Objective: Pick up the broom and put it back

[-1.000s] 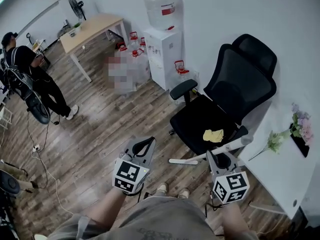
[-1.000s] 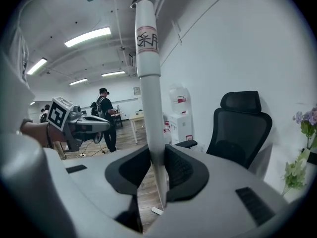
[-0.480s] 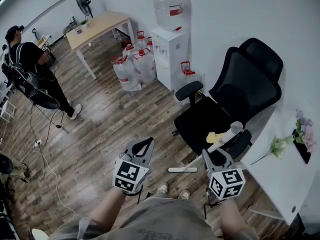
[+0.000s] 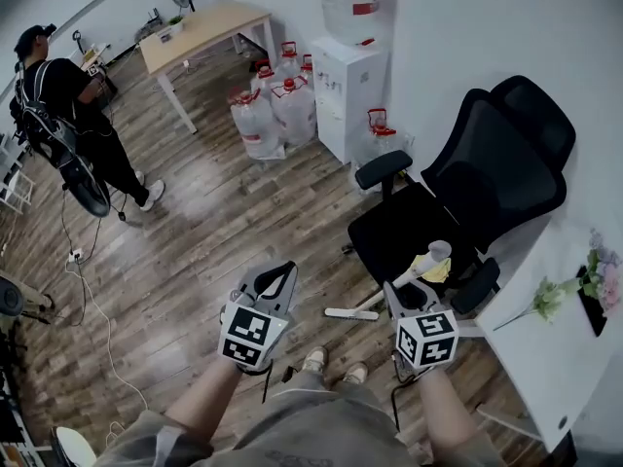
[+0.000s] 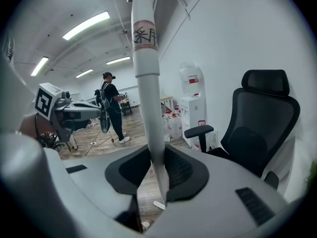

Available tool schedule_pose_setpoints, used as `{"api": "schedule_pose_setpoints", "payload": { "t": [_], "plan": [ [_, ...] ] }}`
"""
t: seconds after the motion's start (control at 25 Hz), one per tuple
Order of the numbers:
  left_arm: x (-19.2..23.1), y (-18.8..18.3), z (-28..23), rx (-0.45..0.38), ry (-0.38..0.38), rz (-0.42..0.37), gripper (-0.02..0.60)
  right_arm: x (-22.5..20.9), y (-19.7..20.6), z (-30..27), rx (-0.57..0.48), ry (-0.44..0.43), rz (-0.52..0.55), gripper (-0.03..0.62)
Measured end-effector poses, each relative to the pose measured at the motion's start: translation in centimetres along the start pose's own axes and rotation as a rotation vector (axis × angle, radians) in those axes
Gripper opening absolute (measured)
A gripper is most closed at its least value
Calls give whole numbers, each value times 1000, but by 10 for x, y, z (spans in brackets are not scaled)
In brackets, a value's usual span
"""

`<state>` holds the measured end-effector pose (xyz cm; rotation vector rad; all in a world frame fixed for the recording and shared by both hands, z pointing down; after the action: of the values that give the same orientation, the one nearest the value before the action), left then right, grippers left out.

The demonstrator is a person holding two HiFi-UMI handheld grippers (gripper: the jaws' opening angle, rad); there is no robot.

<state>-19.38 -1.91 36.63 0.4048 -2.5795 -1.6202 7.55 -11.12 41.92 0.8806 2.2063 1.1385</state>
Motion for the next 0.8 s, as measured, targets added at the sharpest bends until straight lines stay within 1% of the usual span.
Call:
{"api": "schedule_pose_setpoints", "payload": {
  "t": [0.12, 0.44, 0.64, 0.8],
  "plan": [
    [6, 9, -11, 18, -17, 6, 17, -4, 3, -22, 25, -7, 15, 107],
    [22, 40, -52, 77, -26, 34, 17, -21, 11, -93, 78, -32, 58, 107],
    [37, 56, -77, 75, -35, 51, 16, -39, 29, -143, 124, -50, 56, 107],
    [52, 80, -98, 84, -58, 75, 17, -48, 51, -180, 163, -75, 64, 107]
  ]
}}
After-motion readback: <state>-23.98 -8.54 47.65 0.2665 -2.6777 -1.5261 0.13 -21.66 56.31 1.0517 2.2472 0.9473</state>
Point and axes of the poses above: the fingertips, and each gripper's own axes: z backward along the fingers, x to its left, y out of its underside, the point moved 10 cm from there along z, backward along the fingers, and after that the axes turned 3 degrees about z, right-handed, at the moved point
